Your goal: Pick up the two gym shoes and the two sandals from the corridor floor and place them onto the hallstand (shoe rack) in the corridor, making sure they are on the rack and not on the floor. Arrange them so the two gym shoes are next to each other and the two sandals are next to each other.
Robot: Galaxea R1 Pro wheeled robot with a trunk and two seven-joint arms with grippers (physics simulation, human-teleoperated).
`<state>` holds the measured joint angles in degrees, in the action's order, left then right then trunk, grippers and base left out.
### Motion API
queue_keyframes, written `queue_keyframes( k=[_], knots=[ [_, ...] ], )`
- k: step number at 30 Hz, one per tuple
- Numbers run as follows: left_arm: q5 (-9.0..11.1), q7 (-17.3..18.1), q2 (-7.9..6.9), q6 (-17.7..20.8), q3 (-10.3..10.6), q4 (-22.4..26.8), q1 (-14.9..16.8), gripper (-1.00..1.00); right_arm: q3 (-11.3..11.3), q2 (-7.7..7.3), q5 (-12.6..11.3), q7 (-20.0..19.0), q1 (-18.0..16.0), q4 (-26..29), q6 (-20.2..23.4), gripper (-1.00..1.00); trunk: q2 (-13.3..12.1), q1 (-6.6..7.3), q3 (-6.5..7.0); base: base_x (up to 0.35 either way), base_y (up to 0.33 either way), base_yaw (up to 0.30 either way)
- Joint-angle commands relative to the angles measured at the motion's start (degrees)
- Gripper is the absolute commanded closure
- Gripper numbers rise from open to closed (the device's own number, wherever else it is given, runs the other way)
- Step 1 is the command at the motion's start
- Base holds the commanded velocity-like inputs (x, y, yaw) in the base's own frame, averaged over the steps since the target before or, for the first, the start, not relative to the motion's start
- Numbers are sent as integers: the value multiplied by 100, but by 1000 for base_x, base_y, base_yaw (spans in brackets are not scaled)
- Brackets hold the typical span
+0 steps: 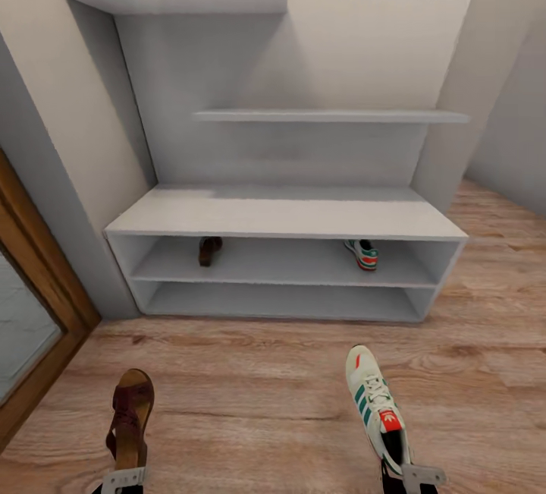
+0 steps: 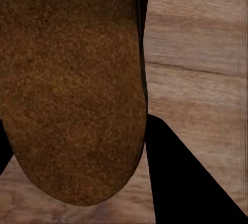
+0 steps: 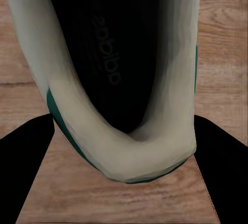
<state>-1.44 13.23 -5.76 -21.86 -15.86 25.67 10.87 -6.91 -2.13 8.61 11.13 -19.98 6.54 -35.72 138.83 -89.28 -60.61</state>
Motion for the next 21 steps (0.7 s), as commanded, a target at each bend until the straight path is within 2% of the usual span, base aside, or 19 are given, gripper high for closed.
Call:
queue_keyframes(
  k=[1, 9, 21],
  knots=[
    [-32, 49, 4, -11, -49, -1, 3, 100, -38, 2, 62, 24, -5, -6, -14, 100, 2, 1, -5, 0, 0, -282],
    [-32, 48, 8, -11, -49, -1, 3, 100, -38, 2, 62, 29, -5, -4, -14, 100, 2, 1, -5, 0, 0, -246],
    [-33, 48, 13, -11, -41, -1, 3, 100, -36, -5, 76, 4, -5, -3, -14, 100, 2, 1, -5, 0, 0, -22]
  ],
)
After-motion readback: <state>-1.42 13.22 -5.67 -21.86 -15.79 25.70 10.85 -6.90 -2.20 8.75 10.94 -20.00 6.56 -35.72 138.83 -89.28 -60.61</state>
